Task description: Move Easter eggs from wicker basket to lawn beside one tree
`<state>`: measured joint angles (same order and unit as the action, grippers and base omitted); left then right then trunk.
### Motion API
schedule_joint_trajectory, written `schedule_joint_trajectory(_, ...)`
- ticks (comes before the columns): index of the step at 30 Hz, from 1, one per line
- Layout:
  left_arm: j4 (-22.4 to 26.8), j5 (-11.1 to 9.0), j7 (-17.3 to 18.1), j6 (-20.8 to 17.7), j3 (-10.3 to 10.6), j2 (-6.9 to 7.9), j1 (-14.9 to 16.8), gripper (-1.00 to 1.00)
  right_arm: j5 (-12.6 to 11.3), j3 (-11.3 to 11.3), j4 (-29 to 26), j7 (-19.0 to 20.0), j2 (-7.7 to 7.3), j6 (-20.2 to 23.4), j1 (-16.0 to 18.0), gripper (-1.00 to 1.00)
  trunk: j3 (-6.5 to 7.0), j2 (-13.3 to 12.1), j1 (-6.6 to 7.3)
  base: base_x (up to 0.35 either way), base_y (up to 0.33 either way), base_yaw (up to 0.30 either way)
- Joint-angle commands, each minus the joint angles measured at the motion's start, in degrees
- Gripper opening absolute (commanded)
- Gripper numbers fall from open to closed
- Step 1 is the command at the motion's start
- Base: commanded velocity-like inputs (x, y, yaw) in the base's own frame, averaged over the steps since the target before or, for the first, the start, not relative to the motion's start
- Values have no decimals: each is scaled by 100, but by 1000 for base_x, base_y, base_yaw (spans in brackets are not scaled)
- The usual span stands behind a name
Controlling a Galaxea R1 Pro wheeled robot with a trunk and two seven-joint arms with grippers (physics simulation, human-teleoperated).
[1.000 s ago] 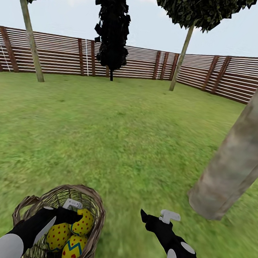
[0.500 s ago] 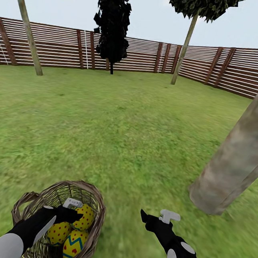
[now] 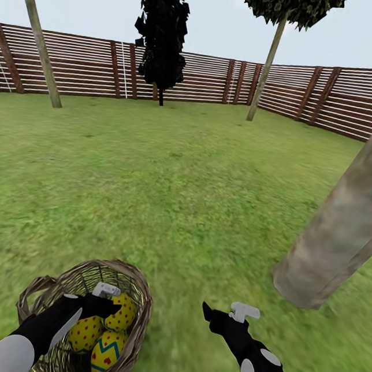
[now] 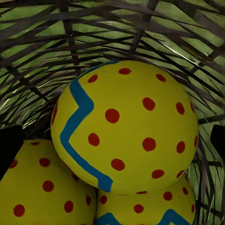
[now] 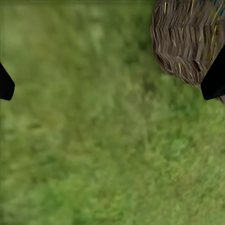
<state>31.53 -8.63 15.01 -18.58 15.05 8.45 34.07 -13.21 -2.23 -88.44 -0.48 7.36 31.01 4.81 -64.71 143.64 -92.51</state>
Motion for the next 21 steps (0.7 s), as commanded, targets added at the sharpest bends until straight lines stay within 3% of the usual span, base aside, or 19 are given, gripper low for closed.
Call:
schedule_joint_trajectory(1, 14, -60, -10, -35, 33, 8, 3, 100, -24, 3, -7, -5, 2, 28, 2, 100, -28, 4, -1, 0, 0, 0)
schedule_joint_trajectory(4, 24, -65, -12, -33, 33, 8, 3, 100, -24, 3, -7, -5, 2, 28, 2, 100, -94, 8, -9, 0, 0, 0)
schedule_joint_trajectory(14, 131, -62, -15, -32, 33, 14, 3, 100, -24, 3, -7, -5, 2, 28, 2, 100, -94, 8, -9, 0, 0, 0)
schedule_joint_trajectory(21, 168, -60, -16, 98, 33, 16, 3, 100, -24, 3, -7, -5, 2, 28, 2, 100, -250, 17, -27, 0, 0, 0)
